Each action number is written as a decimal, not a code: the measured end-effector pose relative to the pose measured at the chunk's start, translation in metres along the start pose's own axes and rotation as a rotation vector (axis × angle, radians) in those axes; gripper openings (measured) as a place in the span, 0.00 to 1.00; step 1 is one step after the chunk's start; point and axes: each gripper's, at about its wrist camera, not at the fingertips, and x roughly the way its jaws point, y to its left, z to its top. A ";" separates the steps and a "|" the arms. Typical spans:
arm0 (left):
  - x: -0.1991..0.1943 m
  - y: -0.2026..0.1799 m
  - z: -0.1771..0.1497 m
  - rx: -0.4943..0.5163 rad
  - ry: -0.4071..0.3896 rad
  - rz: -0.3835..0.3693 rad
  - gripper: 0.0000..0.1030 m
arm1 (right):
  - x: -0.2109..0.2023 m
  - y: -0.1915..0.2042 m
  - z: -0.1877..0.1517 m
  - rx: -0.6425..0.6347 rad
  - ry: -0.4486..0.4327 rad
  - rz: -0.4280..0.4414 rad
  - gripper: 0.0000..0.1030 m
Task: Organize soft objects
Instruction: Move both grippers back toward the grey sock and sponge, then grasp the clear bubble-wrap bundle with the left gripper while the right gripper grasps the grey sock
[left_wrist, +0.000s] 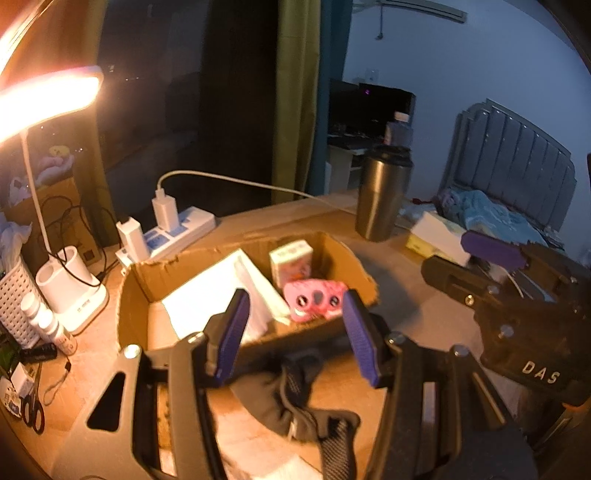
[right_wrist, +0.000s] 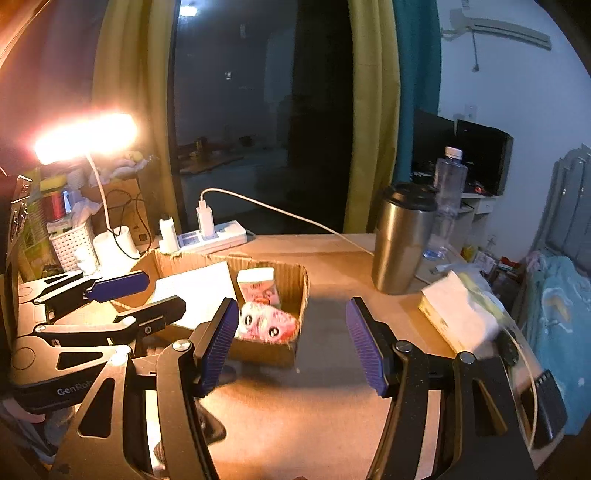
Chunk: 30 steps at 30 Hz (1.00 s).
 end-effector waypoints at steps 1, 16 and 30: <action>-0.003 -0.003 -0.003 0.005 0.005 -0.006 0.52 | -0.003 0.000 -0.003 0.002 0.002 -0.004 0.62; -0.025 -0.013 -0.059 0.018 0.059 -0.032 0.52 | -0.028 0.014 -0.057 0.023 0.065 -0.030 0.62; -0.041 0.025 -0.096 -0.050 0.066 0.036 0.52 | -0.003 0.052 -0.076 -0.004 0.150 0.007 0.62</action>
